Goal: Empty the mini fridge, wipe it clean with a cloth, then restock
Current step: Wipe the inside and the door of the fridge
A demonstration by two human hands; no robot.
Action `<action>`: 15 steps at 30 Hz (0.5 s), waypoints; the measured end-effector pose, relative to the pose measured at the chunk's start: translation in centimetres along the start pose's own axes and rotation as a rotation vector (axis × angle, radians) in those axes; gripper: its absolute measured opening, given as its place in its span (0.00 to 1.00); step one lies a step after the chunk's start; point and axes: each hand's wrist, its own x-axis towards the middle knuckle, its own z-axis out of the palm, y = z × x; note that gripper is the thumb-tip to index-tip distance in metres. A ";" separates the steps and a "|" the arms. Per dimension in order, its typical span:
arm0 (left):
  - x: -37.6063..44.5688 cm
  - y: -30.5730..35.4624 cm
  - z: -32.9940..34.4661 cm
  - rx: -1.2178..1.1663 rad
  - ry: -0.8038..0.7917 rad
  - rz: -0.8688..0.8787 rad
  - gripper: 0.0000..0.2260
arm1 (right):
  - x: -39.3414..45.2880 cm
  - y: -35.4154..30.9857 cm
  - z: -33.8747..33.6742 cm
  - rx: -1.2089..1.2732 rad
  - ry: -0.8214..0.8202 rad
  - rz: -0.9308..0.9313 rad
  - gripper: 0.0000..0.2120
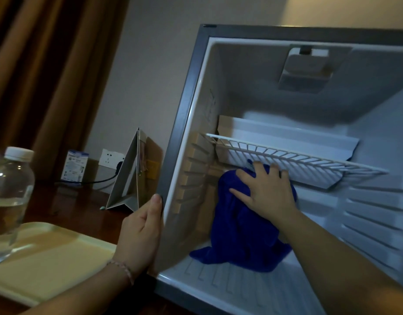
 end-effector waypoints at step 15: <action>-0.4 0.2 0.1 -0.016 0.048 0.061 0.27 | -2.7 1.9 -1.4 0.207 -0.104 0.517 0.33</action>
